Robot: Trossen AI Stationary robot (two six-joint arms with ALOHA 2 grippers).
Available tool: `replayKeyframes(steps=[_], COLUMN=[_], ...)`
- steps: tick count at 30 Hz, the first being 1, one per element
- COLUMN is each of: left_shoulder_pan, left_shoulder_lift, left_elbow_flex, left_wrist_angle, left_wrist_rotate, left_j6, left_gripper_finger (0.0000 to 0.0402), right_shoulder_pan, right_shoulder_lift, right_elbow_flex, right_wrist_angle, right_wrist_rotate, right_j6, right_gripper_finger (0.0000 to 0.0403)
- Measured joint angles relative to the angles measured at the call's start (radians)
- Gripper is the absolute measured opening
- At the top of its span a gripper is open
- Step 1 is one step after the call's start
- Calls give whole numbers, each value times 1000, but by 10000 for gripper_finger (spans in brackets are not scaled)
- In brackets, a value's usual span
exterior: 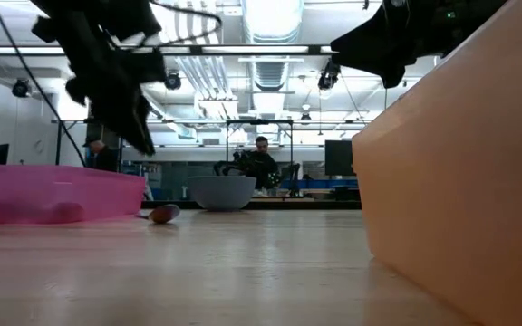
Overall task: Pick & Place Food Item
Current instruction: Put the purple spoon into the pink bin
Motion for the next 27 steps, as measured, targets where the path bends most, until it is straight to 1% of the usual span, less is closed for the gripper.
replayKeyframes(steps=[5,8,13,17,20,27], left_shoulder_pan=[0,0,0,-2,-3,-1], left_shoulder_lift=[125,181,245,289,319,371], left_elbow_flex=[0,0,0,0,1,3], left_wrist_angle=[49,86,120,157,188,208], left_wrist_rotate=[-2,-4,-19,42,57,62], left_j6=[208,297,379,473,544,571], left_gripper_finger=[238,238,238,238,238,238], right_shoulder_pan=[0,0,0,0,0,0], right_shoulder_lift=[0,0,1,1,1,1], right_elbow_flex=[0,0,0,0,0,0], right_wrist_angle=[0,0,0,0,0,0], right_wrist_rotate=[0,0,0,0,0,0], right_j6=[0,0,0,0,0,0], right_gripper_finger=[157,157,157,157,157,157])
